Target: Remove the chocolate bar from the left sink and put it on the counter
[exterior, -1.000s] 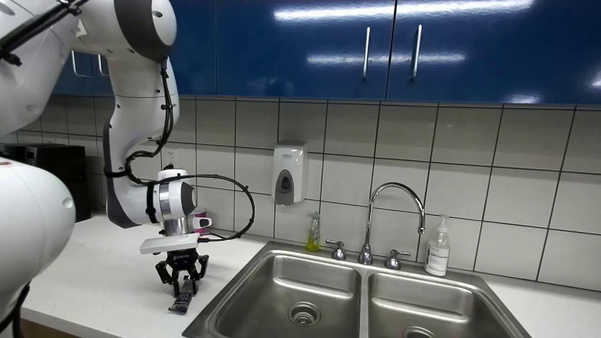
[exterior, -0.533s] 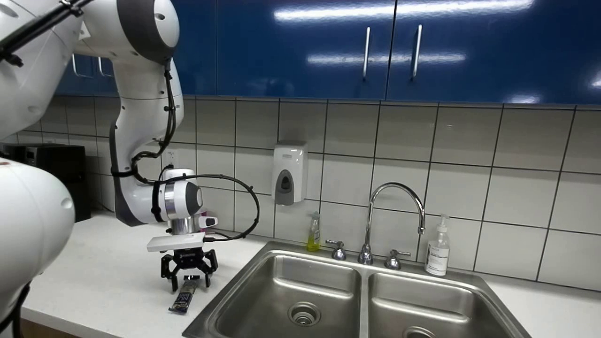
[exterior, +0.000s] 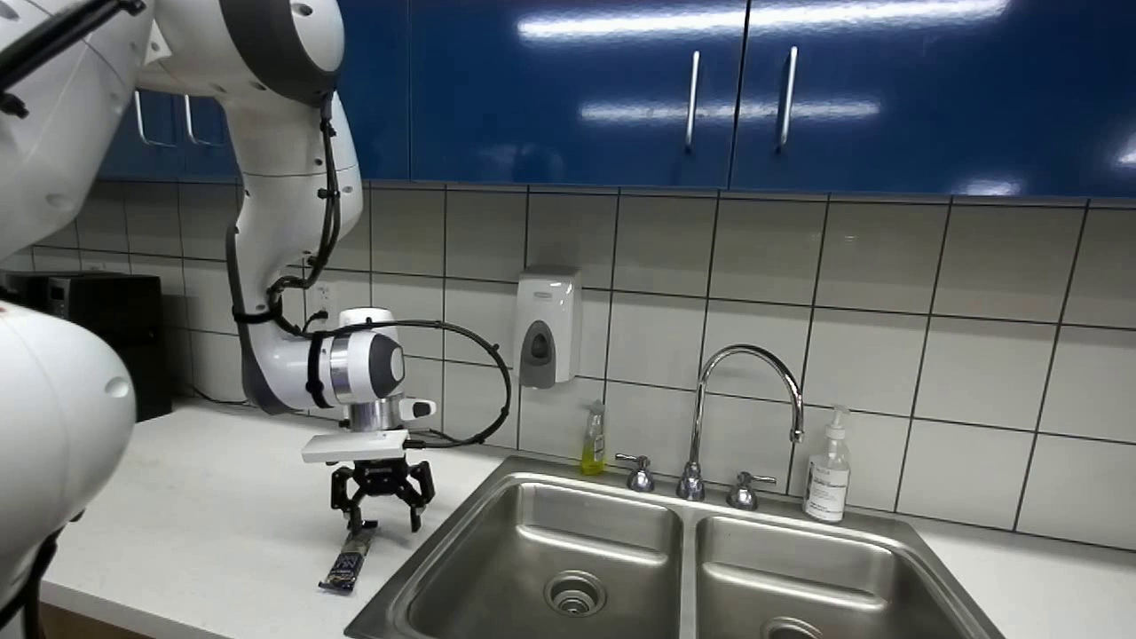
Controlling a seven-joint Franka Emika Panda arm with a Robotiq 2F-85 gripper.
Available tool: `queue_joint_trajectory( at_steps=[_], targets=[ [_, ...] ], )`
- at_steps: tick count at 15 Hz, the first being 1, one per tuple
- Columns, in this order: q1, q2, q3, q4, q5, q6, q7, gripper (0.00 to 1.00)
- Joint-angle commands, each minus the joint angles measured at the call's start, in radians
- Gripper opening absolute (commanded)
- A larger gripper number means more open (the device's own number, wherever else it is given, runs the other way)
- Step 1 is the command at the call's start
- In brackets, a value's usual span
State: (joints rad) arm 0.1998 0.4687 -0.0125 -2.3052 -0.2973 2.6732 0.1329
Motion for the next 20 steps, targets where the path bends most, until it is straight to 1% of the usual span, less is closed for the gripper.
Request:
queue_joint_trajectory(
  at_steps=[1,11,20],
  targets=[
    [-0.025,-0.056,-0.012,-0.029,0.022,-0.01,-0.019,1.0],
    [-0.07,-0.11,-0.089,-0.07,0.052,-0.005,0.026,1.0],
    [-0.107,-0.144,-0.172,-0.111,0.046,-0.011,0.095,1.0]
  ],
)
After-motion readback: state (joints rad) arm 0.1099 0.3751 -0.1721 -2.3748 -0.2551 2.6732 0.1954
